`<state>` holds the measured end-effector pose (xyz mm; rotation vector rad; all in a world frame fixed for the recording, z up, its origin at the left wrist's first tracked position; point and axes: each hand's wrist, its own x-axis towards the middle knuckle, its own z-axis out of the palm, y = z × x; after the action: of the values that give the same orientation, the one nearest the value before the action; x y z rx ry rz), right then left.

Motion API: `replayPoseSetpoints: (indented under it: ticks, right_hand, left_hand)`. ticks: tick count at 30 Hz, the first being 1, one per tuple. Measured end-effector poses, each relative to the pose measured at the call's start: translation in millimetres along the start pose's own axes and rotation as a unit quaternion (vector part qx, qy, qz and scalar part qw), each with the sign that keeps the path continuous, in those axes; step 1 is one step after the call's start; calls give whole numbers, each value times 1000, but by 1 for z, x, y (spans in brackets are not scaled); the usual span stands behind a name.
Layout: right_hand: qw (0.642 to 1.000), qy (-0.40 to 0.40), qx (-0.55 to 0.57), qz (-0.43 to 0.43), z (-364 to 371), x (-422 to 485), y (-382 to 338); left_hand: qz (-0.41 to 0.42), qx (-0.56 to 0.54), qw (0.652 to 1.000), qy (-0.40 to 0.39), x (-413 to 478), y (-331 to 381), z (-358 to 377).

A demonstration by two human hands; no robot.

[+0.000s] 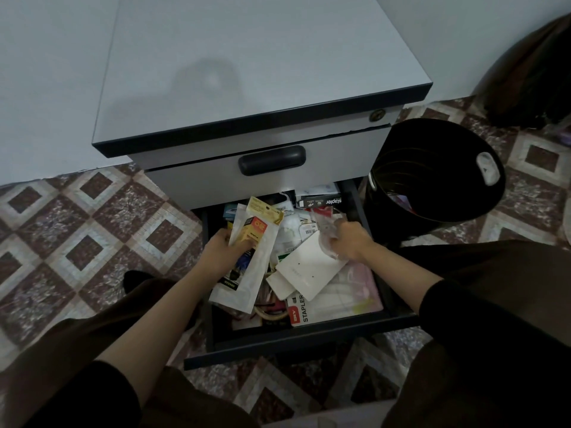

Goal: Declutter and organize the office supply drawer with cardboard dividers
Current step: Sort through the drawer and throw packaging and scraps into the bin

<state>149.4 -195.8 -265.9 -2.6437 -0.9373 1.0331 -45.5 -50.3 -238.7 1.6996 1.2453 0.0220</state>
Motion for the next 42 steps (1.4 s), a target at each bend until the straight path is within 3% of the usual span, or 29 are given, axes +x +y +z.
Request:
replayPoseSetpoints:
  ticks: [6,9,14,19,24,28,32,36,42]
  right_hand:
    - [1000,9,22,-11,6,-8,4]
    - [999,41,27,24,14,-16,4]
    - [998,-22,24,53,20,-21,-2]
    - [994,-2,95,50,24,-23,-11]
    - [983,-35,166,71,25,-23,-16]
    - [958,-62,270,70,23,-19,-15]
    - [909,-92,399,82,18,-20,-13]
    - [878,-113,455,94,11,-27,-10]
    - [907,-84,411,40,-10,-34,-2]
  left_hand:
    - [-4,-12,1000,-2,-2,-1,1]
    - [-8,-18,1000,-6,-4,0,3]
    - [-12,-17,1000,-15,-4,-1,5]
    - [-24,-17,999,-11,-4,-1,3]
    - [-23,-6,1000,0,-6,-2,2]
    - [-27,-18,999,5,-6,-2,2]
    - [-33,-47,998,0,-8,-1,-1]
    - [-40,-59,997,2,-10,4,-5]
    - [-17,-51,998,-11,-19,15,-7]
